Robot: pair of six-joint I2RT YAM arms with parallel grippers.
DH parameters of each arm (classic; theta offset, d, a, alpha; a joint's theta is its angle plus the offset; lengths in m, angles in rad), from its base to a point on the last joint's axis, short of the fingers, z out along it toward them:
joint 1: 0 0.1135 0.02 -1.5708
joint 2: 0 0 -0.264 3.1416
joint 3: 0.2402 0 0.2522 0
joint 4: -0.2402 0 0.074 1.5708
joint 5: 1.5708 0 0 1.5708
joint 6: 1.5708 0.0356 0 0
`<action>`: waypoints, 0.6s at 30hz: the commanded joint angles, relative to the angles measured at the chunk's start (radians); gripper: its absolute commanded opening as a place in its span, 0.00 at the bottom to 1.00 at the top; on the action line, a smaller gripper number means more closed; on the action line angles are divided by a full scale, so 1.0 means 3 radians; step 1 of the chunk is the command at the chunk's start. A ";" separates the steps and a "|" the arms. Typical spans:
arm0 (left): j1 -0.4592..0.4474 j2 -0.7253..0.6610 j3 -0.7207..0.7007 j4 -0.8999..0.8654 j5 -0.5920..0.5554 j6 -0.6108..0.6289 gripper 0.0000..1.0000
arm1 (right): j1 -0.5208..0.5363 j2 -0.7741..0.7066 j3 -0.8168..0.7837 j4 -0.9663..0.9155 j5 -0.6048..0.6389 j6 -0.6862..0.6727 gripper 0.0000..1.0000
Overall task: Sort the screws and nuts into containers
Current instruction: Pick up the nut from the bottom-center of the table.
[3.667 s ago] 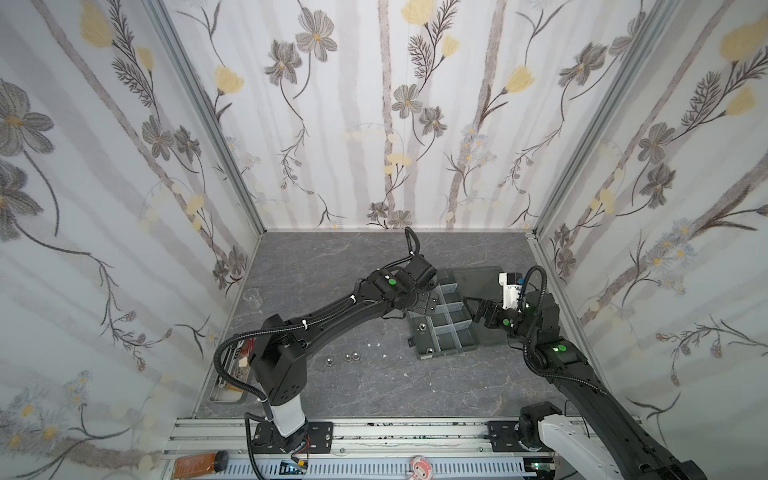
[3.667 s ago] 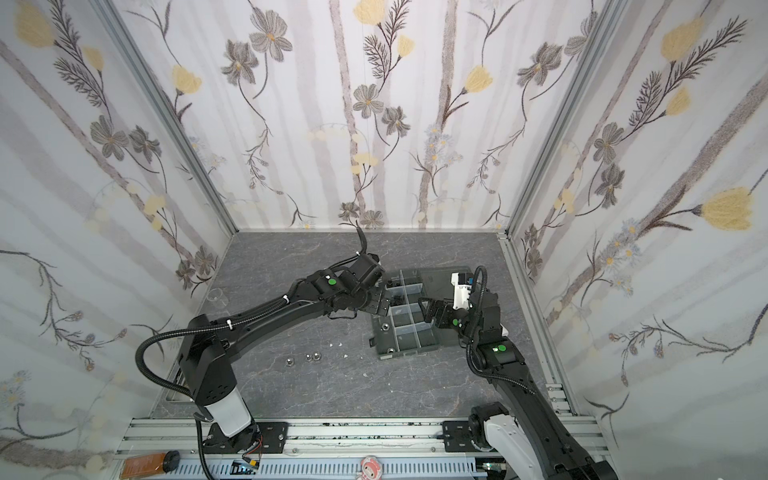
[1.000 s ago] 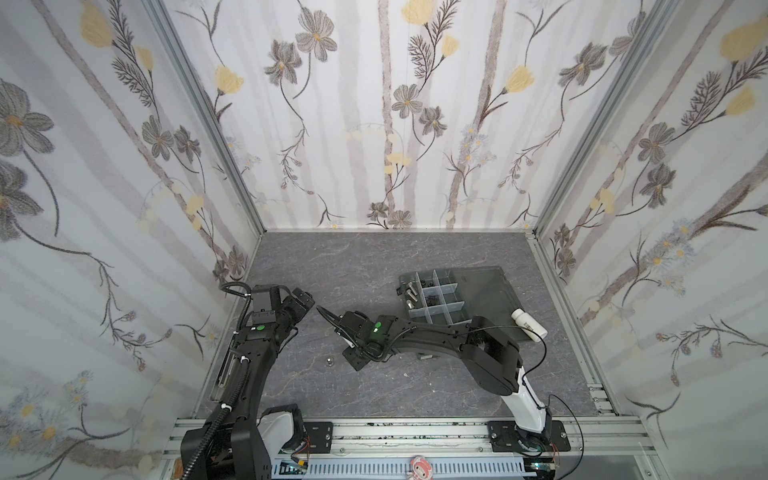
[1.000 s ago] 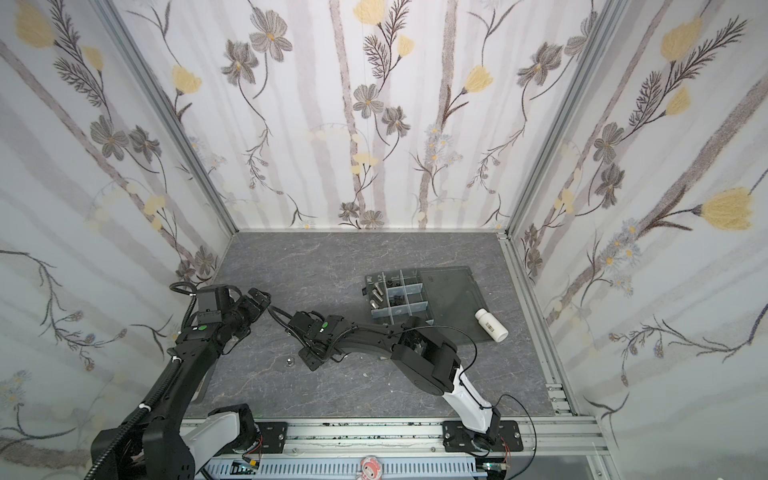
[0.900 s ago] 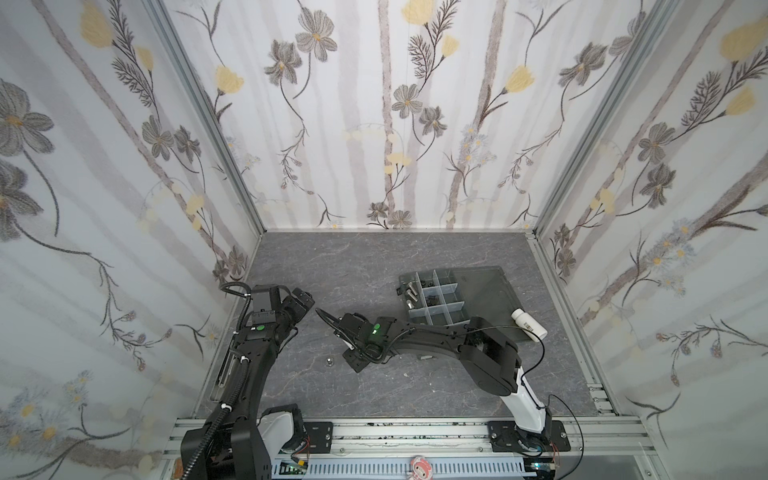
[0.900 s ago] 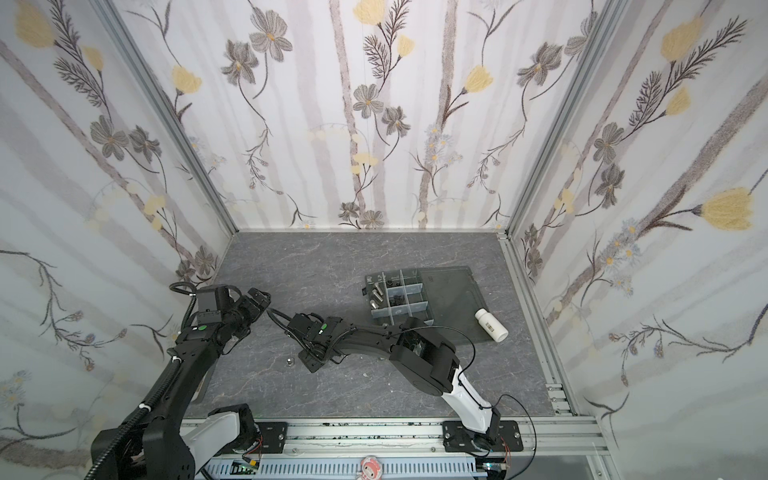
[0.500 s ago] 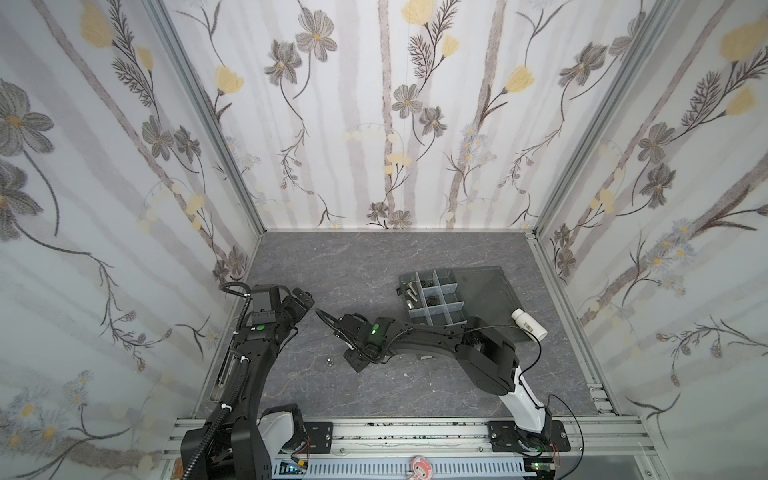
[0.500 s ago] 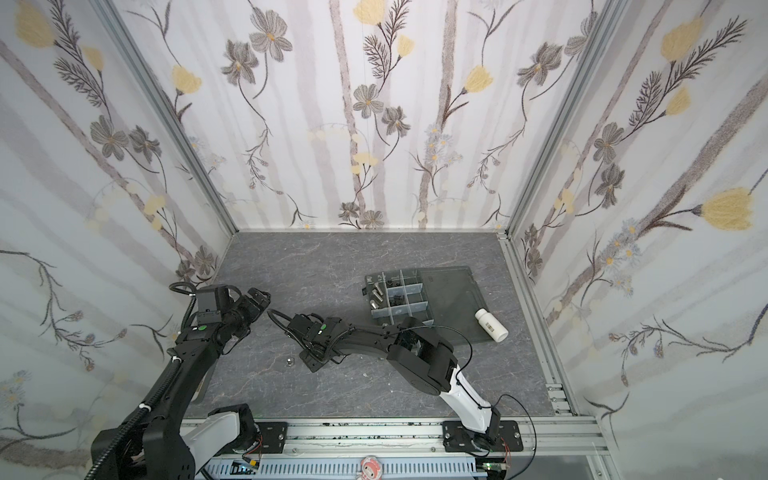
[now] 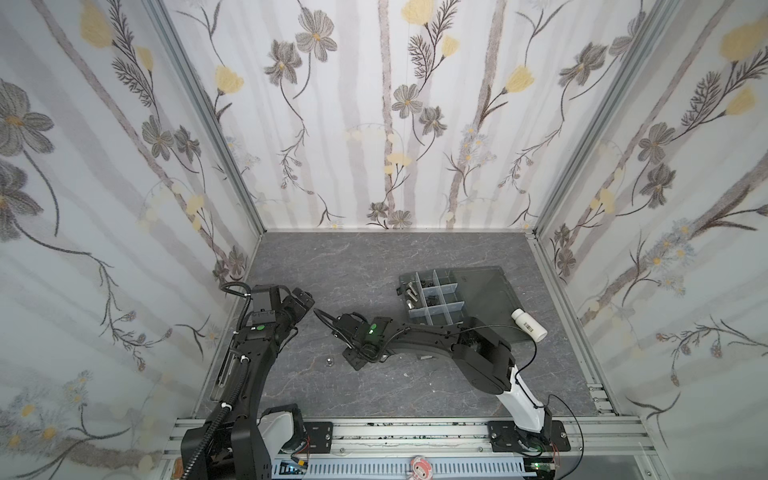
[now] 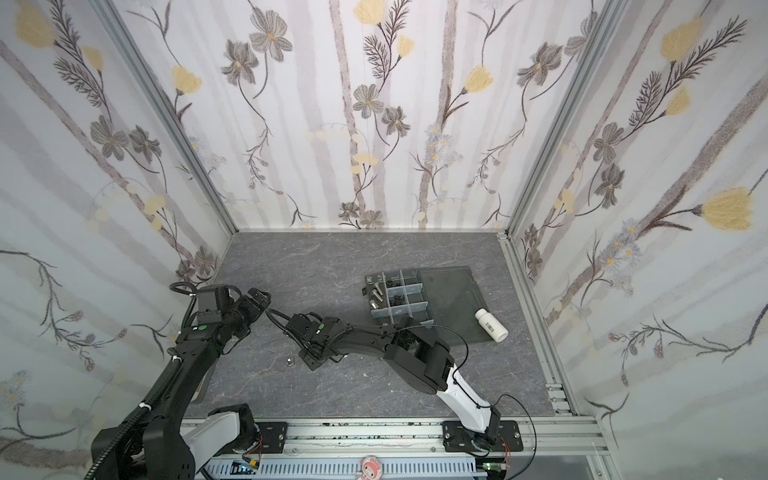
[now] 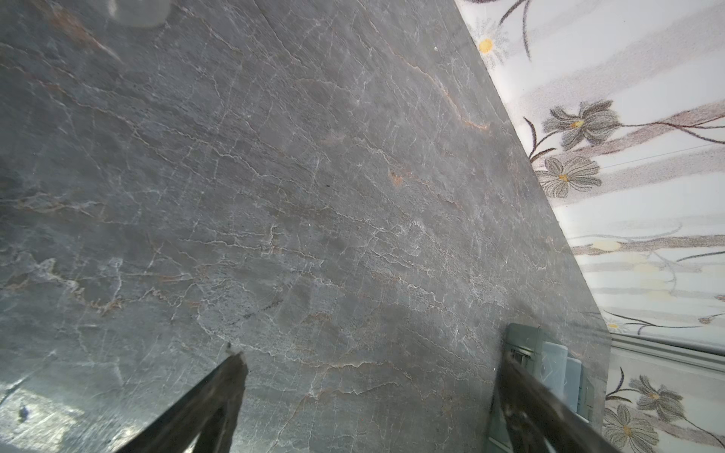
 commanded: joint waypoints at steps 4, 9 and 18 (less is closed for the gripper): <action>0.0006 0.0001 0.0010 0.0050 0.0020 -0.0009 1.00 | 0.0006 0.0026 0.0014 -0.0105 0.0061 -0.0040 0.24; 0.0002 0.0010 0.0050 0.0017 0.0082 0.0040 1.00 | 0.0005 -0.0060 0.0011 -0.0106 0.0130 -0.0035 0.21; 0.0006 -0.0030 0.0111 0.0047 0.0408 0.0171 1.00 | 0.0006 -0.0402 -0.0205 0.0069 0.0239 -0.0024 0.19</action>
